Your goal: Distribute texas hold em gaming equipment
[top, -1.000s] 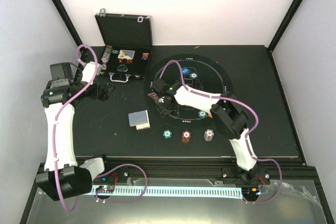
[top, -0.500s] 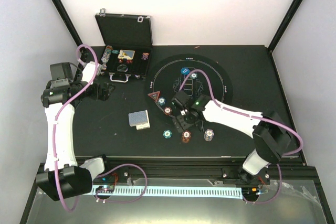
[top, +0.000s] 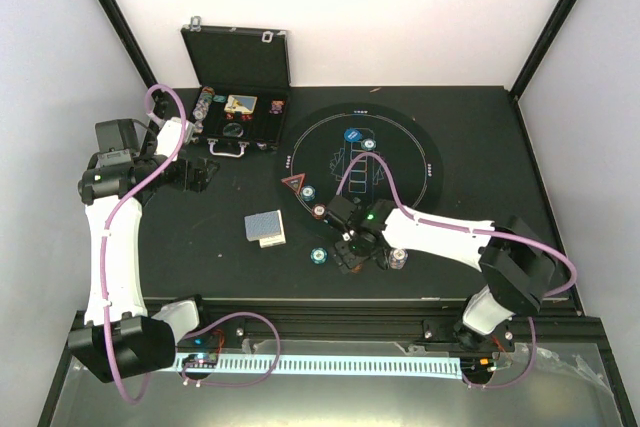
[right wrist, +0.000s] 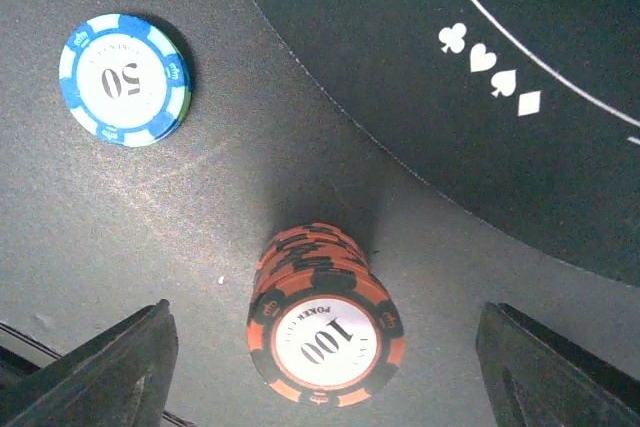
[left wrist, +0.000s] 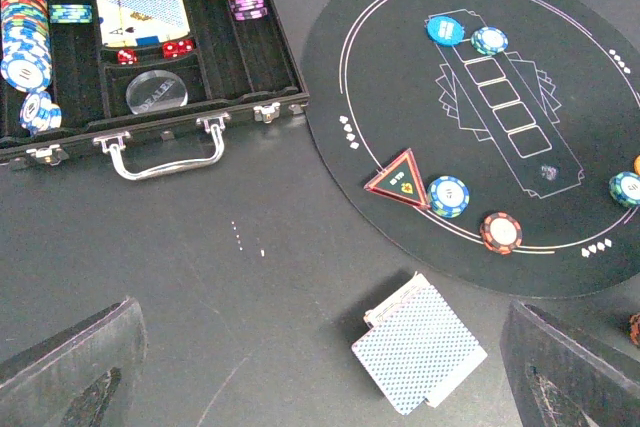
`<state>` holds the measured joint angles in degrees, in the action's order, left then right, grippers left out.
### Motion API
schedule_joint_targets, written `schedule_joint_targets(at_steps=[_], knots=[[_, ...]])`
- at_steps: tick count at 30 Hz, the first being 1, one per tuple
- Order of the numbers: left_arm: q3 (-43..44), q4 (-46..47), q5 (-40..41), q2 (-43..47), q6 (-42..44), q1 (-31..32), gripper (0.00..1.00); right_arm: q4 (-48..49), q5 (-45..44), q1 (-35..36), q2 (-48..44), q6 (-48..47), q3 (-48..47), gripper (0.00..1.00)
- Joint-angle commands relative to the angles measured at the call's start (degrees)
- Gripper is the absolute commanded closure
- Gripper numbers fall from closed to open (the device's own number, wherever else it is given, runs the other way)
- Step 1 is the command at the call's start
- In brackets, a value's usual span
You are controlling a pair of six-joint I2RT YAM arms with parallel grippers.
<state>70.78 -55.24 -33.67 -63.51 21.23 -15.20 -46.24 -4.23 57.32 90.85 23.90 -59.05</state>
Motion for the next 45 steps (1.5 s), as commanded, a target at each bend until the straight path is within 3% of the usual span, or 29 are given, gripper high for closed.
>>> schedule_joint_targets(at_steps=[1, 13, 20, 35, 40, 45], knots=[[1.11, 0.05, -1.22, -0.12, 0.01, -0.44, 0.01, 1.06, 0.02, 0.59, 0.80, 0.84, 0.12, 0.18], [1.11, 0.11, -0.95, -0.18, 0.07, -0.50, 0.01, 2.14, 0.13, 0.60, 2.16, 0.88, 1.72, 0.32], [1.02, 0.14, -0.85, -0.22, 0.04, -0.47, 0.01, 2.07, -0.20, 0.55, 1.87, 0.87, 1.45, 0.51], [0.94, -0.04, -0.70, -0.23, 0.12, -0.49, 0.01, -0.57, -1.99, 0.53, 0.65, 0.24, -1.84, 0.76], [0.94, -0.11, -0.68, -0.36, 0.12, -0.45, 0.01, -1.88, -3.57, -2.17, 1.15, -1.30, -6.03, 0.79], [0.85, -0.21, -0.37, -0.56, 0.17, -0.45, 0.01, -3.87, -5.39, -9.08, 4.63, -5.11, -16.13, 0.81]])
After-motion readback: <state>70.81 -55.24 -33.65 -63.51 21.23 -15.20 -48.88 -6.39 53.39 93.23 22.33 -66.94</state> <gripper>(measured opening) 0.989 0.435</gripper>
